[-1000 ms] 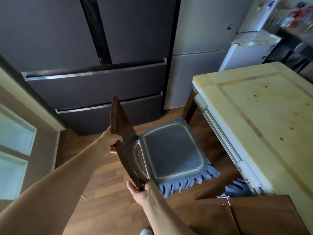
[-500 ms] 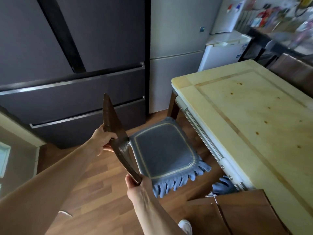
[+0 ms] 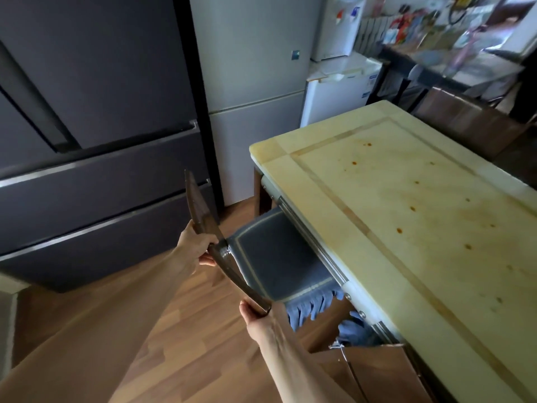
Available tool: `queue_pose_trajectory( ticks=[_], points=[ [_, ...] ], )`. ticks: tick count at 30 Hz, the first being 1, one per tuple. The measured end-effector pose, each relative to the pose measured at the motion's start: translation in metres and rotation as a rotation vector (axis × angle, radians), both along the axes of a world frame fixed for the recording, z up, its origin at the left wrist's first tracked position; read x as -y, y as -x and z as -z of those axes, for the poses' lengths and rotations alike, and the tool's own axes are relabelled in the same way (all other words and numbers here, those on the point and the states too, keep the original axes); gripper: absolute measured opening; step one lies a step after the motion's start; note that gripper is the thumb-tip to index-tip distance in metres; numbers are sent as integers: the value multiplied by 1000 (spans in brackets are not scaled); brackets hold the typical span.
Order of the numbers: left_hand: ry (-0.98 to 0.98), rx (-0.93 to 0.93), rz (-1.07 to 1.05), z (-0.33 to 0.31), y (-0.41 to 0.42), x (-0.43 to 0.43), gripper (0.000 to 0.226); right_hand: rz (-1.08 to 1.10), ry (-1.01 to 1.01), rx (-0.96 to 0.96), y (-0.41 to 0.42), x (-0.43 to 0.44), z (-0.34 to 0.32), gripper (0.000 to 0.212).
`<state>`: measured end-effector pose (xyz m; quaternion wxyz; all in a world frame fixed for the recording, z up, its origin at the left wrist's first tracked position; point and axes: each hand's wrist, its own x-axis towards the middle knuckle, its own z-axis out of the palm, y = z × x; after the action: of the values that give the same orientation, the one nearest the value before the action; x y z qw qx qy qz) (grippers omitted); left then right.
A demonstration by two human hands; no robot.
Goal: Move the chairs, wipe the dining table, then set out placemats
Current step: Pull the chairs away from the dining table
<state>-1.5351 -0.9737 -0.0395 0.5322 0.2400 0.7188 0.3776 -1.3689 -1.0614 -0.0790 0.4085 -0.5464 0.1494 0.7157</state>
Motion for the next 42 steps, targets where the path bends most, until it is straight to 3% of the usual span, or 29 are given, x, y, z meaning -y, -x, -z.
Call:
queue_pose_trajectory(
  ticks=[4, 7, 15, 30, 35, 38, 42],
  points=[
    [0, 31, 21, 3, -36, -26, 47, 25, -70, -34, -36, -20, 1, 16],
    [6, 42, 28, 6, -59, -43, 48, 94, 11, 2, -56, -38, -8, 27],
    [2, 44, 38, 11, -103, -79, 49, 186, 121, -74, -98, -77, -10, 16],
    [28, 51, 20, 14, -156, -130, 52, 149, 143, -48, -147, -129, 10, 18],
    [43, 58, 16, 15, -152, -128, 49, 114, 107, -41, -146, -125, 14, 18],
    [59, 53, 23, 18, -150, -128, 48, 17, -9, -4, -149, -120, 22, 31],
    [83, 9, 23, 20, -155, -127, 40, -146, -60, 32, -156, -118, 21, 16]
  ],
)
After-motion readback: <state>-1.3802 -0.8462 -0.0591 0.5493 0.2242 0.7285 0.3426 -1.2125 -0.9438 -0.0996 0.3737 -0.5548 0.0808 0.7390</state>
